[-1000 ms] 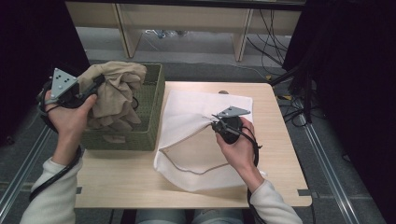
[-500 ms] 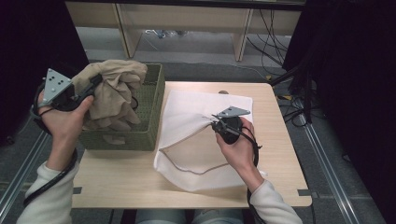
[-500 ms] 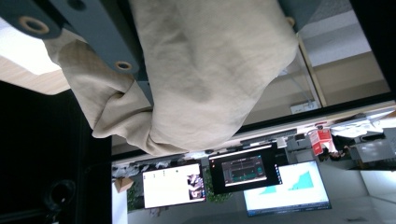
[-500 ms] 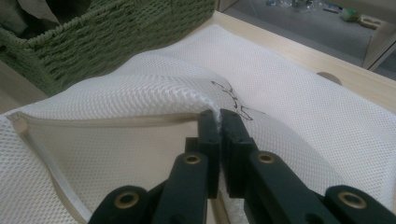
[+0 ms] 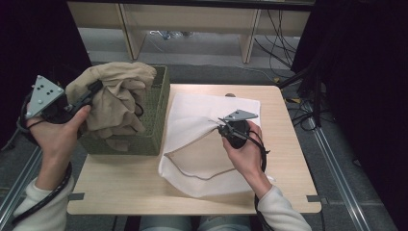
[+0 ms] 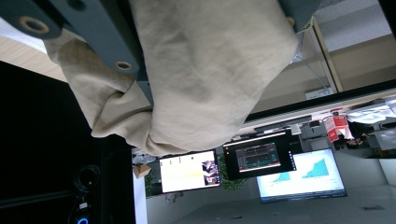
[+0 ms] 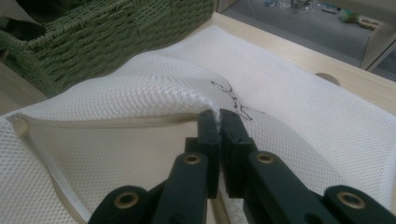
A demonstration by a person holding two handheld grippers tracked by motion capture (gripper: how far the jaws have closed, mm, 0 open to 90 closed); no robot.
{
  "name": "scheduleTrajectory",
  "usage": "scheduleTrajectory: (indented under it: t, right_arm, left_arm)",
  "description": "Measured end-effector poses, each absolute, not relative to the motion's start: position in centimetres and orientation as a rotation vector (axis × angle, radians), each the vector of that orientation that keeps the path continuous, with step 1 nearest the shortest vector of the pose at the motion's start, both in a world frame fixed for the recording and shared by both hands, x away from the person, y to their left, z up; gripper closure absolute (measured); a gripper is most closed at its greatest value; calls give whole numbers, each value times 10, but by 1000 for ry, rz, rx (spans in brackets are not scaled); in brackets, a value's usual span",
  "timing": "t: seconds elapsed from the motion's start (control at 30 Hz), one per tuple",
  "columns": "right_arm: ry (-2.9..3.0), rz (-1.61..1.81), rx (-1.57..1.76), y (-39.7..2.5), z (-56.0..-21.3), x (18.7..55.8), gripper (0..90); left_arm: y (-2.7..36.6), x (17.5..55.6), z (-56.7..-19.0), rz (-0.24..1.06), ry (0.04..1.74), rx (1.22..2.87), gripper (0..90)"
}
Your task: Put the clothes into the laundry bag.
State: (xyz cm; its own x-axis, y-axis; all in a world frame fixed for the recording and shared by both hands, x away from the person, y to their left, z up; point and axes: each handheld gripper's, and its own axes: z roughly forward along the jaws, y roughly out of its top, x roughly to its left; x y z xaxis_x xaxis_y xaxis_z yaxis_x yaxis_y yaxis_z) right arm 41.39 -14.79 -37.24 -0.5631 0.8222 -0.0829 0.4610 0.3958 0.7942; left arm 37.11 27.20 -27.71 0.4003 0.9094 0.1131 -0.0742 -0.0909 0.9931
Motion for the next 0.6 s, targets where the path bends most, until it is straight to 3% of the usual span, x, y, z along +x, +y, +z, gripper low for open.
scheduleTrajectory:
  t: [0.6]
  right_arm:
    - [2189,1039,1120,-147,-372,413,886]
  left_arm:
    - [266,344,-275,957,743,1416,822]
